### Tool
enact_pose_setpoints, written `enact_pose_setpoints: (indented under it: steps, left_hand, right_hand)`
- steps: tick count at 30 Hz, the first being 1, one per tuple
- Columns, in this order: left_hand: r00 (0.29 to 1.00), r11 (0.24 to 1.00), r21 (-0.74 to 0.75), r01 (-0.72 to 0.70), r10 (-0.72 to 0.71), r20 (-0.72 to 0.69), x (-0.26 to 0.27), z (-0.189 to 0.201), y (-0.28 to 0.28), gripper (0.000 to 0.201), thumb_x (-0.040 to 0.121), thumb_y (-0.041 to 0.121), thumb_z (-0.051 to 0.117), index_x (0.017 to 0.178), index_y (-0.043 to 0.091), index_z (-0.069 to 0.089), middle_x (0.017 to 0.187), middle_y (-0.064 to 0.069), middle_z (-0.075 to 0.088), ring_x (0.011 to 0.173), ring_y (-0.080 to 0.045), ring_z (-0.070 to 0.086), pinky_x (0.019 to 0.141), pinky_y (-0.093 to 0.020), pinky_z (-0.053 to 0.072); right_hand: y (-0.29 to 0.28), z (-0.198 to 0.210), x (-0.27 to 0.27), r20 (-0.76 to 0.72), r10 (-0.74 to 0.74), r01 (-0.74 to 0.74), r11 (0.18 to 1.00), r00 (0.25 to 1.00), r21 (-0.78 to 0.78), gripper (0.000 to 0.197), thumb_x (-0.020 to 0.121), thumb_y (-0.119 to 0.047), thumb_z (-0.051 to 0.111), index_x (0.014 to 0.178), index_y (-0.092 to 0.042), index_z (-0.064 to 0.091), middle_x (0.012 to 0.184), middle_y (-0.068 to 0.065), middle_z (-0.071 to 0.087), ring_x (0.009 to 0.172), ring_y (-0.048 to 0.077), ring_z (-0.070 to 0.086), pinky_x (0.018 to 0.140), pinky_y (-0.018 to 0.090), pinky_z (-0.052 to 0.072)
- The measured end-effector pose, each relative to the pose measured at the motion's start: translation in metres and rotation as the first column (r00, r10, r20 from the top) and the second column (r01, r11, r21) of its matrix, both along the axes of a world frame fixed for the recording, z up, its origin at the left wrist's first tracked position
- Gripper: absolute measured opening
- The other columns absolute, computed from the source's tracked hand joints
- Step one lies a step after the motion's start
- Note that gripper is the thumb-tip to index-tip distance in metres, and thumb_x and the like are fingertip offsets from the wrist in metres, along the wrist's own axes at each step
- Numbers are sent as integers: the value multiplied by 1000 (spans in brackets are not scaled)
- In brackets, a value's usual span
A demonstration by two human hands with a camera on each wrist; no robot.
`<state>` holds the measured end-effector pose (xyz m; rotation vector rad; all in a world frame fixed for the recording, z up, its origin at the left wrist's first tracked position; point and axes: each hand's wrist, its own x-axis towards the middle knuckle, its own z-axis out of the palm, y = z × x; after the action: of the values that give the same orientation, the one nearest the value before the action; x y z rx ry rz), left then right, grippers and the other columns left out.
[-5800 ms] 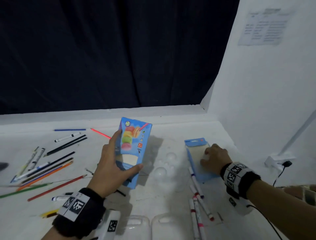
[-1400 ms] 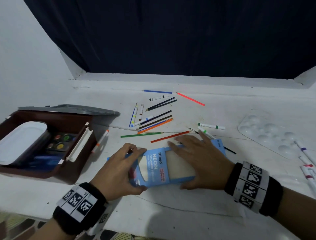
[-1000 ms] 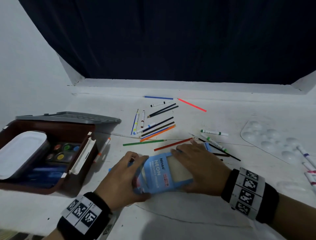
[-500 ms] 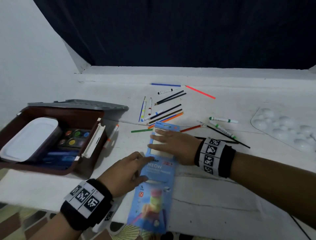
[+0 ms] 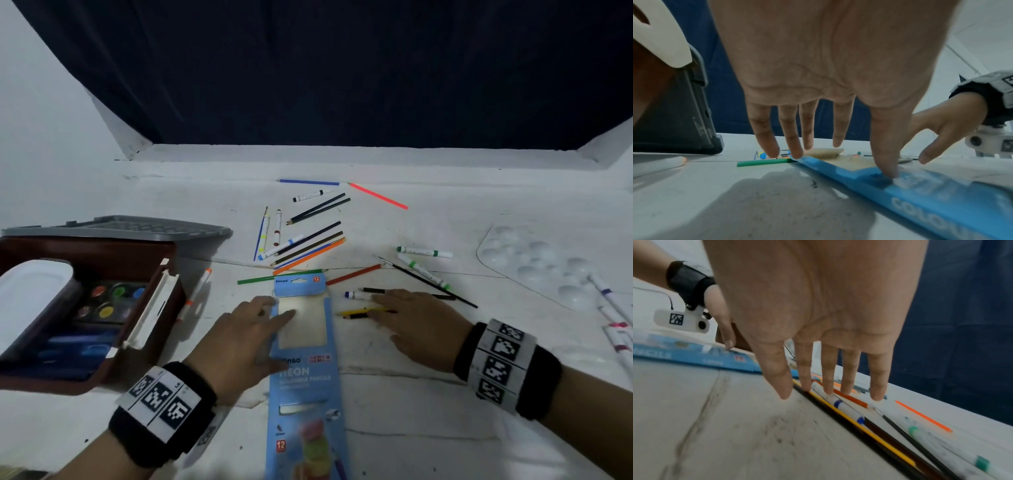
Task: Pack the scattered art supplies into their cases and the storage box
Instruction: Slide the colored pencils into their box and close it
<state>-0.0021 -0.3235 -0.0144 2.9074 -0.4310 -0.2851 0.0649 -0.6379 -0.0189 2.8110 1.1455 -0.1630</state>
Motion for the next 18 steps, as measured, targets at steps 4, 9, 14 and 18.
enact_pose_setpoints:
  steps: [4, 9, 14, 18]
  left_hand:
    - [996, 998, 67, 21, -15, -91, 8, 5, -11, 85, 76, 78, 44, 151, 42, 25, 162, 7, 12, 148, -15, 15, 115, -38, 17]
    - [991, 995, 34, 91, -87, -105, 12, 5, -25, 91, 64, 83, 27, 146, 45, 36, 160, 10, 17, 146, -9, 14, 111, -32, 10]
    - [988, 983, 124, 135, -124, -91, 29, 6, -42, 74, 82, 72, 54, 147, 42, 33, 158, 10, 17, 145, -10, 16, 117, -39, 15]
    - [980, 978, 90, 186, -178, -85, 44, 4, -52, 77, 79, 75, 55, 145, 43, 35, 152, 11, 27, 140, -10, 27, 114, -41, 21]
  right_hand:
    - [-7, -7, 18, 55, -8, 13, 996, 998, -87, 56, 70, -8, 77, 124, -10, 63, 134, 16, 58, 106, 34, 66, 67, 46, 60]
    - [-7, 0, 38, 110, -76, 95, 979, 991, -180, 30, 94, -10, 48, 120, -17, 60, 129, 8, 55, 105, 30, 56, 77, 40, 54]
    - [4, 12, 49, 125, -161, 190, 944, 979, -270, 18, 94, -11, 48, 101, -17, 63, 112, 4, 58, 103, 26, 55, 68, 32, 43]
    - [-2, 18, 53, 141, -223, 257, 914, 965, -314, 21, 92, -7, 47, 104, -15, 63, 115, 5, 55, 106, 27, 54, 66, 33, 37]
